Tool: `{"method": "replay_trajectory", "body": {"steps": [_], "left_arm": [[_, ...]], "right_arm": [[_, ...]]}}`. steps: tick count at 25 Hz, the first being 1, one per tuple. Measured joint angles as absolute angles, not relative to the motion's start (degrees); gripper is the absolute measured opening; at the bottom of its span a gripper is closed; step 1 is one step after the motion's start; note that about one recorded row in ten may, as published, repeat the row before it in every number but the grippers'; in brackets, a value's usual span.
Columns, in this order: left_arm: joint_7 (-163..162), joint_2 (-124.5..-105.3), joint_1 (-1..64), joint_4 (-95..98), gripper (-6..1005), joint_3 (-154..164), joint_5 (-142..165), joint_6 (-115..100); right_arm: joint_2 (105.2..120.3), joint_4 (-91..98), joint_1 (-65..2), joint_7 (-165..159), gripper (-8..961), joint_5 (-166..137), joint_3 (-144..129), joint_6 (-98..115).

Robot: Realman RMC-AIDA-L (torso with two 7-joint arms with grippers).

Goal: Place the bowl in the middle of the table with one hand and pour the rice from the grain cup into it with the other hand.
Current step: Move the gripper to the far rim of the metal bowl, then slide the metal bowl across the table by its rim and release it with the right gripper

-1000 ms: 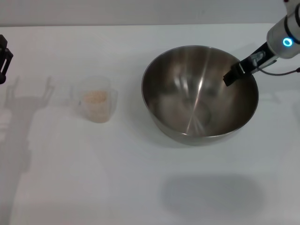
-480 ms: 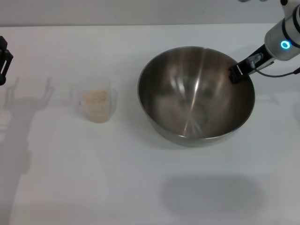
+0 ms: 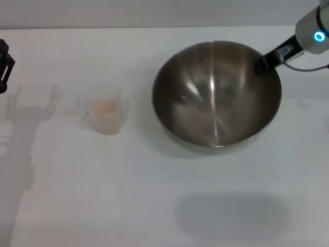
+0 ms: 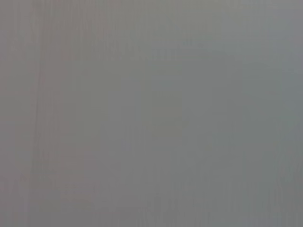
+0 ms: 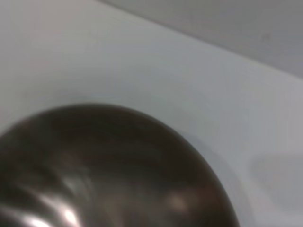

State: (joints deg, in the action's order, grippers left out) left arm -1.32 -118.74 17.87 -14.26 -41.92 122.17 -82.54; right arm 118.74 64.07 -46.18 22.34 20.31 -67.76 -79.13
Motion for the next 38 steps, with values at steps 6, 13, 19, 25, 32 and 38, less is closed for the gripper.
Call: {"method": "replay_trajectory", "body": {"steps": [6, 13, 19, 25, 32, 38], "left_arm": [[-1.32, -118.81, 17.95, -14.29, 861, -41.92, 122.17, -82.53], [-1.32, -118.83, 17.87, -14.47, 862, -41.81, 122.17, -82.54], [-1.32, -118.8, 17.7, -14.22, 862, -41.51, 122.16, -83.51], [-1.32, -118.82, 17.25, -14.18, 862, -41.39, 122.16, -84.07], [-1.32, -118.93, 16.77, -14.24, 862, -41.38, 122.16, -85.3], [-1.32, -118.92, 16.69, -14.23, 862, -41.4, 122.17, -85.56]], "right_arm": [[118.82, 68.86, -44.96, 22.91, 8, 24.79, -68.5, -80.93], [118.94, 67.87, -44.62, 23.38, 7, 27.6, -70.31, -80.35], [119.0, 64.67, -44.69, 23.19, 10, 28.69, -72.28, -78.93], [119.0, 63.24, -44.7, 22.81, 13, 28.44, -72.86, -78.66], [119.0, 64.04, -44.63, 22.65, 17, 27.51, -73.6, -78.68], [119.0, 67.51, -44.05, 22.63, 225, 26.13, -75.23, -77.61]]}}
